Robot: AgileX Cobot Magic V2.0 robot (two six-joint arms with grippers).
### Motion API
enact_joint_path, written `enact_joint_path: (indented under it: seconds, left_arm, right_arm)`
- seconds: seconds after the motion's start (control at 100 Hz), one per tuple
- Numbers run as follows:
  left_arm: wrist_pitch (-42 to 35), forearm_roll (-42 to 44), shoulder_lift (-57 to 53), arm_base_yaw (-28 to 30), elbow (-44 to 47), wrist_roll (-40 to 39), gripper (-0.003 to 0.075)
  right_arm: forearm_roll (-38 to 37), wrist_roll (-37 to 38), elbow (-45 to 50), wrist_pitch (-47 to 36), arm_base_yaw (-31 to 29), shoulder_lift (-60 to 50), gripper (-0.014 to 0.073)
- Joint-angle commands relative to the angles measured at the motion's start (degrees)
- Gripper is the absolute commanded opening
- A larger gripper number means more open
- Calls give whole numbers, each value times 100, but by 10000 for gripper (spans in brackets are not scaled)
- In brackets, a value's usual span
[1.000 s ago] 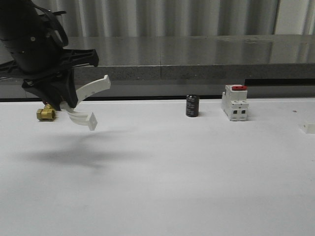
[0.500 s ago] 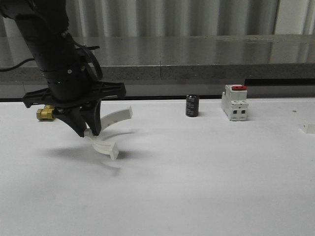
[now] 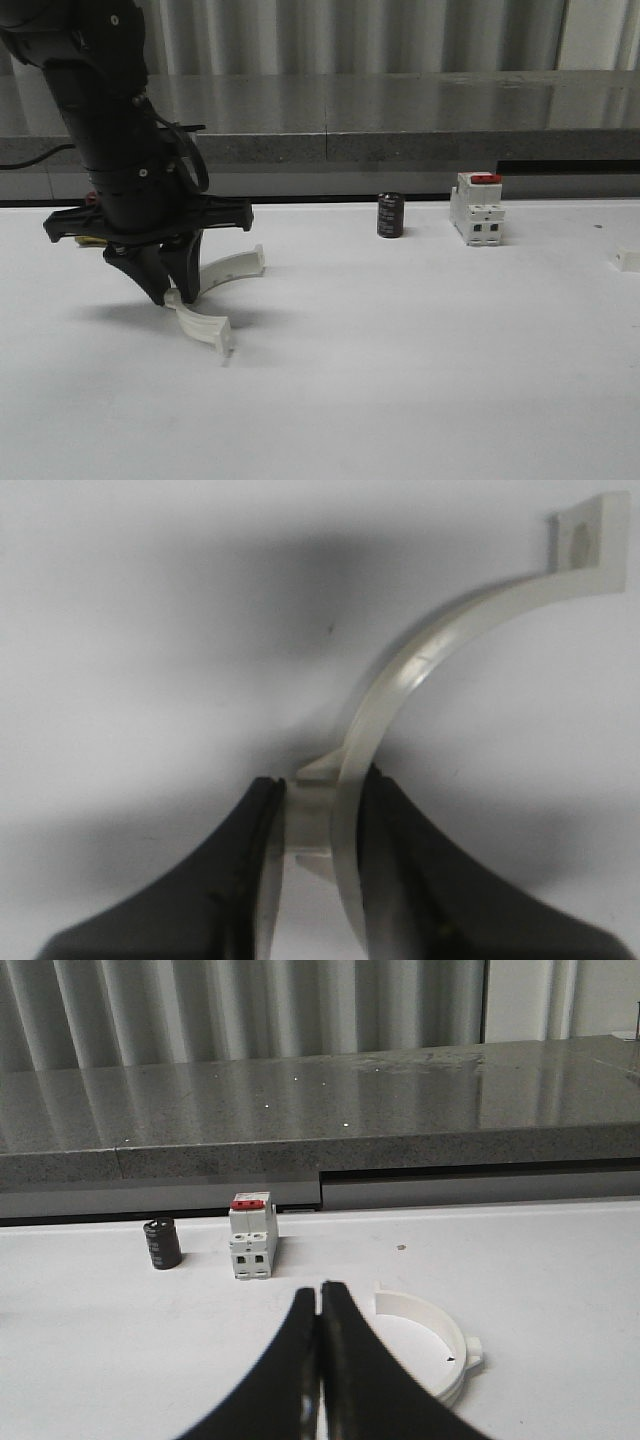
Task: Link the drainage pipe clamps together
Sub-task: 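Carry the clamp half toward the table center and set it down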
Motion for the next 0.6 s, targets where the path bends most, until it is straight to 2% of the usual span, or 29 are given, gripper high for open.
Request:
enact_joint_path:
  seconds: [0.0, 0.17, 0.24, 0.43, 0.59]
  left_arm:
    - [-78, -9, -306, -60, -157, -67, 188]
    - [-78, -9, -306, -60, -157, -67, 367]
    - [-120, -9, -306, -60, -157, -67, 410]
    - [-361, 55, -511, -60, -157, 42, 412]
    - [-640, 66, -1072, -60, -130, 515, 410]
  right_arm:
    - [-44, -14, -117, -463, 10, -79, -67]
    - [-44, -14, -117, -463, 10, -79, -67]
    - [-44, -14, -117, -463, 10, -79, -67]
    - [-44, -14, -117, -463, 10, -79, -67]
    - [-44, -14, -117, -463, 10, -79, -67]
